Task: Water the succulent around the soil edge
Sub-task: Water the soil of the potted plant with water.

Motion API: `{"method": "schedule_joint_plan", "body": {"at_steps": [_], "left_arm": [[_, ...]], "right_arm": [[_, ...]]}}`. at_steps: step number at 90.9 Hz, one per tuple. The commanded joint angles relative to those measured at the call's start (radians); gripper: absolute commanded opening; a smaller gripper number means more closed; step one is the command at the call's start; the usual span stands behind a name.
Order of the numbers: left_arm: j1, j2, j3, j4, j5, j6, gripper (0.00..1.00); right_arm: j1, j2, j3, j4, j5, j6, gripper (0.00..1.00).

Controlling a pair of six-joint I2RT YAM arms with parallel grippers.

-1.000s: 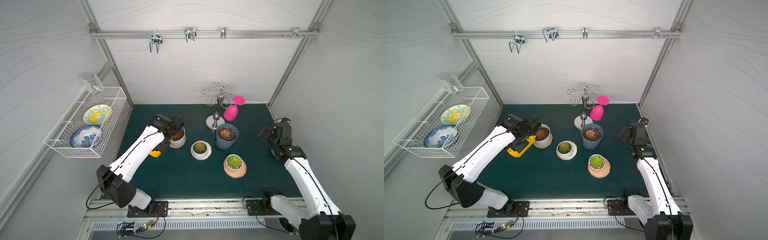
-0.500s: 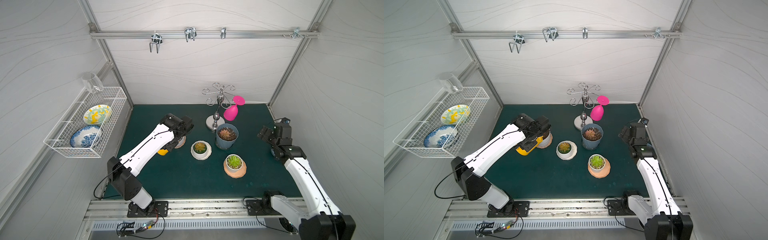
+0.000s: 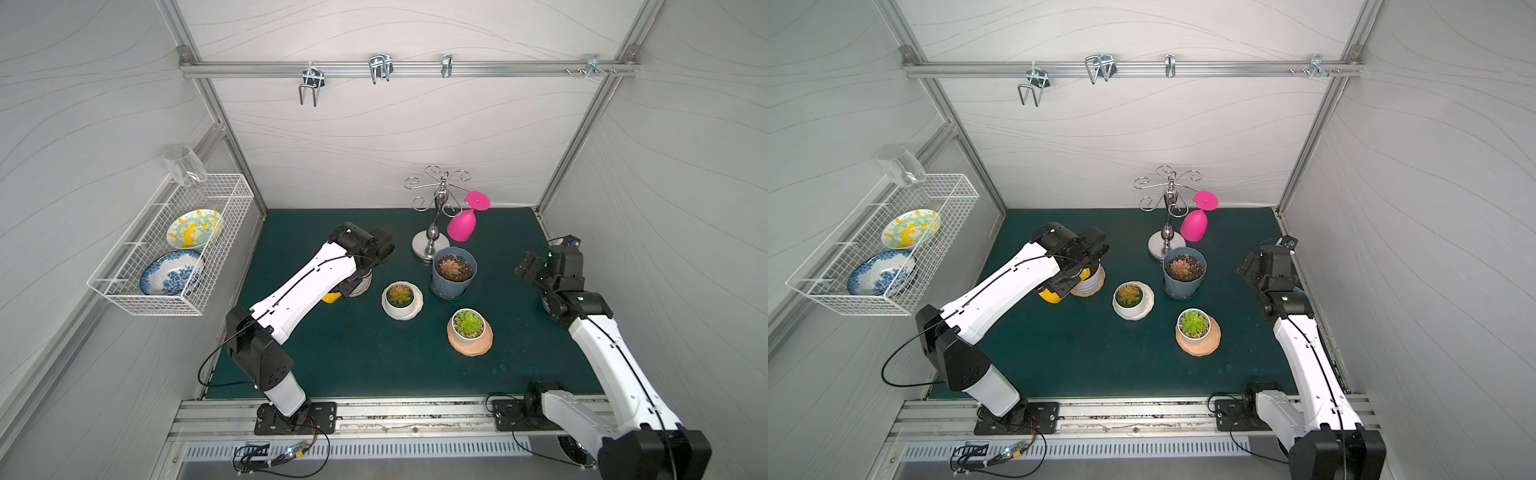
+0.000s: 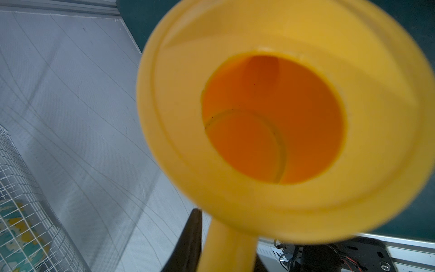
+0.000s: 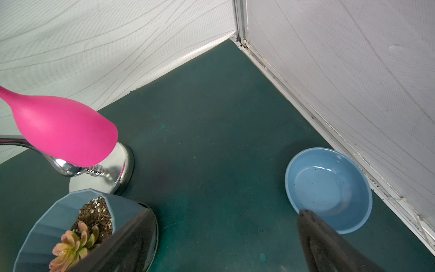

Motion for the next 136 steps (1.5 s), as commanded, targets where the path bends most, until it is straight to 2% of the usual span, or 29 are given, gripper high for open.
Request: {"method": "schedule_joint_plan", "body": {"at_steps": [1, 14, 39, 67, 96, 121, 136], "left_arm": [[-0.004, 0.002, 0.052, -0.098, -0.017, 0.003, 0.00], [-0.004, -0.045, 0.043, -0.024, 0.052, 0.029, 0.00], [-0.004, -0.229, -0.031, 0.146, 0.213, 0.047, 0.00], [-0.027, -0.373, -0.160, 0.193, 0.344, 0.001, 0.00], [-0.177, -0.444, -0.273, 0.144, 0.332, -0.138, 0.00], [-0.224, -0.461, -0.321, 0.146, 0.377, -0.256, 0.00], [-0.268, -0.428, -0.398, 0.139, 0.314, -0.377, 0.00]], "right_arm": [[-0.005, -0.018, -0.008, 0.010, 0.012, 0.012, 0.99], [-0.004, -0.021, -0.008, 0.008, 0.011, 0.011, 0.99], [-0.005, -0.034, 0.005, -0.005, -0.016, 0.009, 0.99], [-0.002, -0.020, 0.053, -0.079, -0.096, 0.016, 0.99], [-0.002, -0.065, 0.116, -0.214, -0.123, 0.002, 0.99], [-0.004, -0.143, 0.119, -0.264, -0.089, -0.017, 0.99], [-0.002, -0.171, 0.098, -0.257, -0.081, -0.017, 0.99]]}}
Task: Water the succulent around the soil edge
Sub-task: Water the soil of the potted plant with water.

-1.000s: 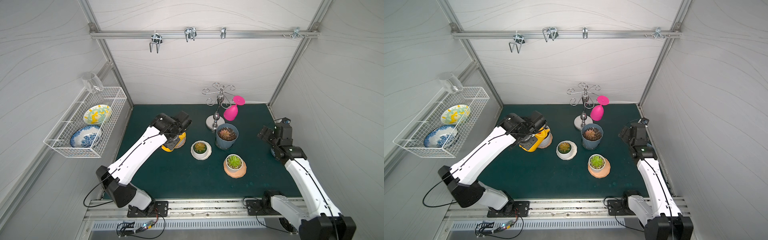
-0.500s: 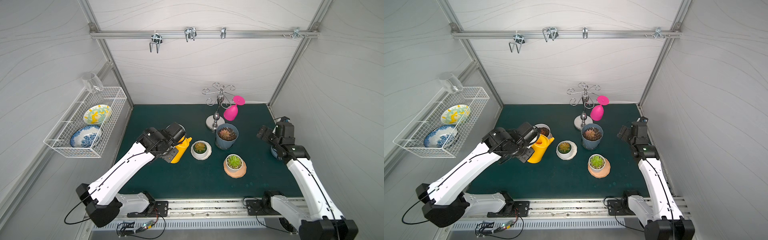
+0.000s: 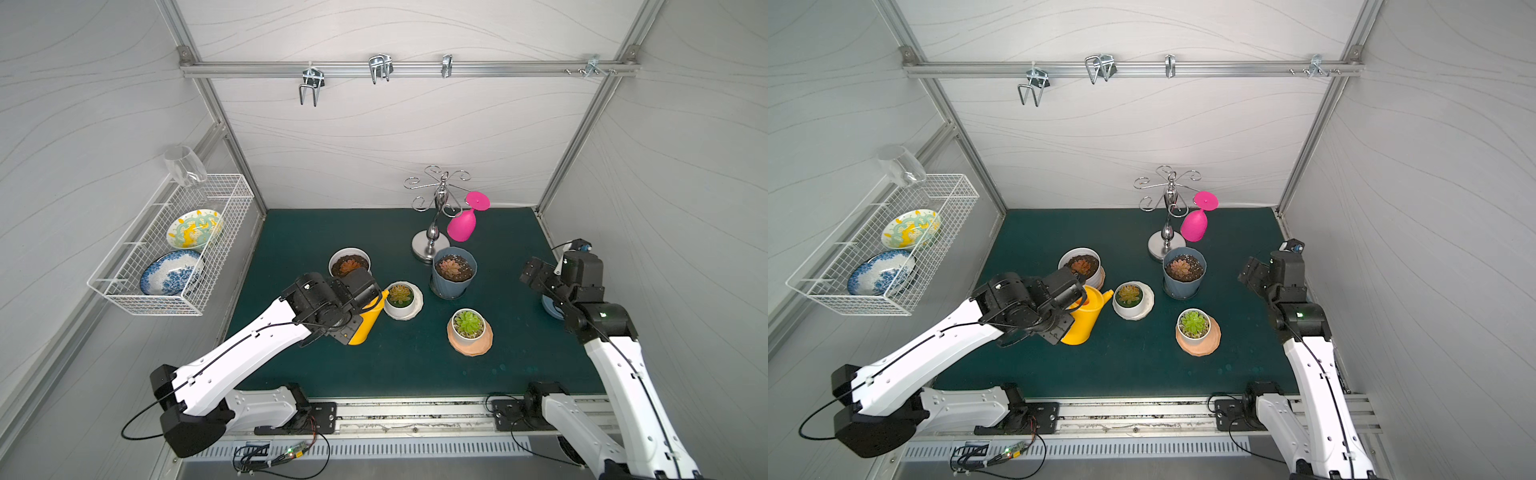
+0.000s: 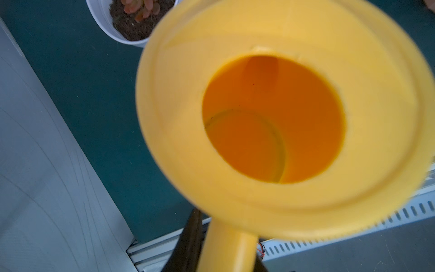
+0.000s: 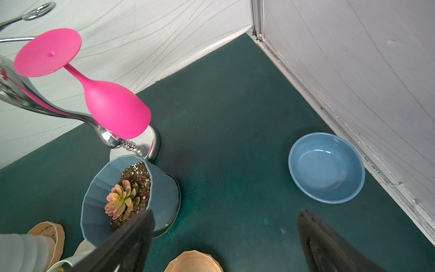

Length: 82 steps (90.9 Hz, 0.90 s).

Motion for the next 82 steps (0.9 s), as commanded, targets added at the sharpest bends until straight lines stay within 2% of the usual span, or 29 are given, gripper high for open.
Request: {"method": "schedule_joint_plan", "body": {"at_steps": [1, 13, 38, 82], "left_arm": [[-0.021, 0.021, -0.034, -0.009, -0.046, -0.117, 0.00], [-0.024, 0.069, -0.038, -0.003, -0.060, -0.139, 0.00], [-0.028, 0.169, -0.025, 0.044, -0.062, -0.109, 0.00], [-0.033, 0.200, -0.035, 0.121, -0.047, -0.083, 0.00]], "right_arm": [[-0.003, -0.023, 0.004, -0.021, 0.016, -0.013, 0.99], [-0.004, -0.025, 0.001, -0.019, 0.012, -0.014, 0.99], [-0.004, -0.026, -0.003, -0.022, 0.021, -0.013, 0.99], [-0.005, -0.015, -0.004, -0.021, 0.022, -0.010, 0.99]]}}
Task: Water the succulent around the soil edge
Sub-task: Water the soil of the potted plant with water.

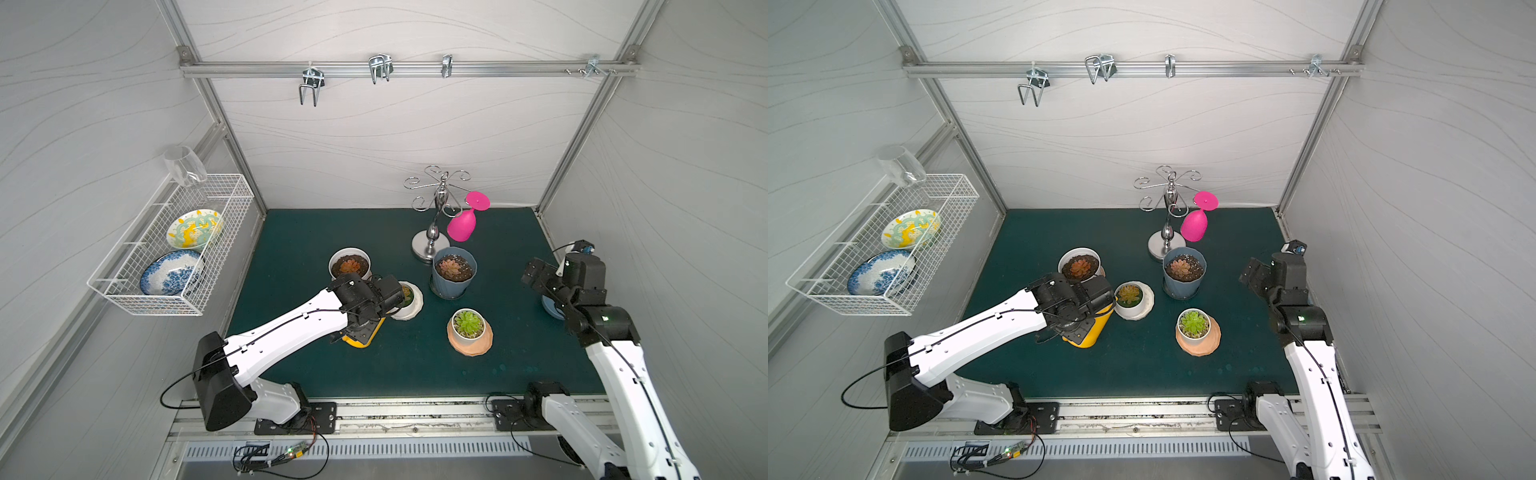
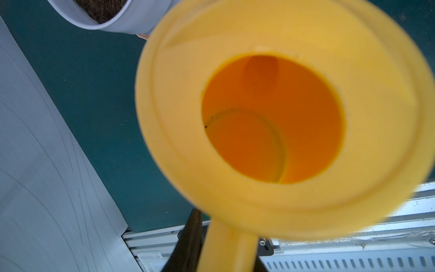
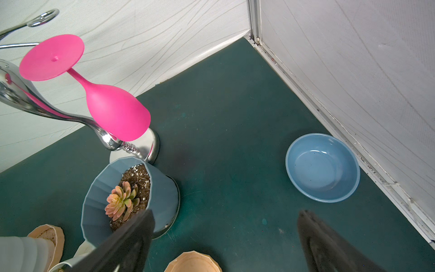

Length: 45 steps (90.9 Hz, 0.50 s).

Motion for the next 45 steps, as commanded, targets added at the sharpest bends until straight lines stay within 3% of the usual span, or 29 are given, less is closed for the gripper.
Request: {"method": "schedule_joint_plan", "body": {"at_steps": [1, 45], "left_arm": [[-0.008, 0.014, 0.014, 0.033, -0.009, 0.015, 0.00], [-0.028, 0.017, 0.010, 0.029, 0.024, 0.020, 0.00]], "right_arm": [[-0.005, -0.001, -0.002, -0.018, 0.014, -0.006, 0.99], [-0.007, -0.005, 0.001, -0.021, 0.018, -0.005, 0.99]]}}
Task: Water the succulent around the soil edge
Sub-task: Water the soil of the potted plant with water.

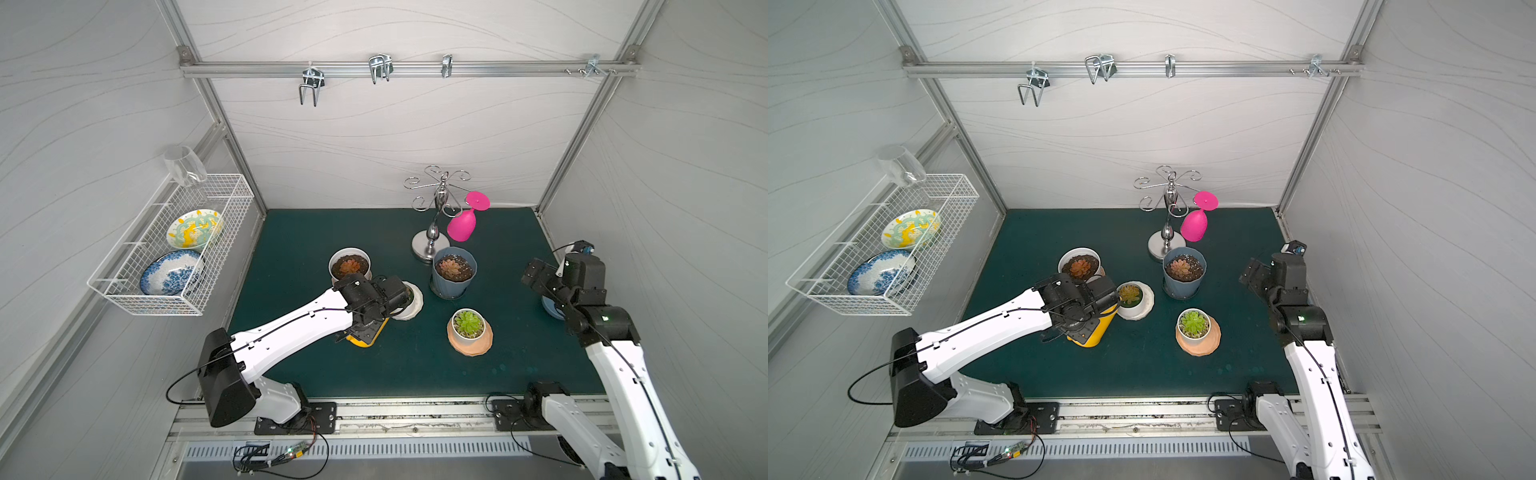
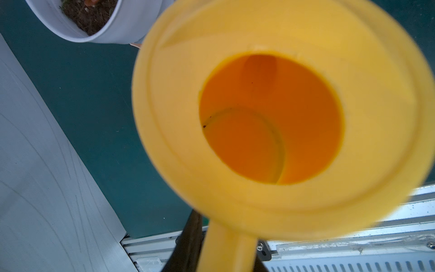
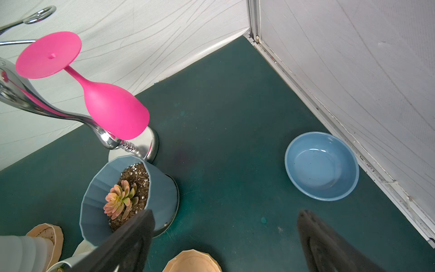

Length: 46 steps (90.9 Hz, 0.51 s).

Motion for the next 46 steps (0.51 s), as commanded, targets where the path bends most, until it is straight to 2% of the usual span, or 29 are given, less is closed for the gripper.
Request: {"method": "schedule_joint_plan", "body": {"at_steps": [1, 46], "left_arm": [[-0.016, -0.005, 0.011, 0.004, 0.017, 0.006, 0.00], [-0.087, 0.064, 0.104, -0.026, 0.005, 0.019, 0.00]], "right_arm": [[-0.006, -0.004, 0.001, -0.014, 0.017, -0.004, 0.99], [-0.010, -0.007, 0.001, -0.014, 0.017, -0.004, 0.99]]}}
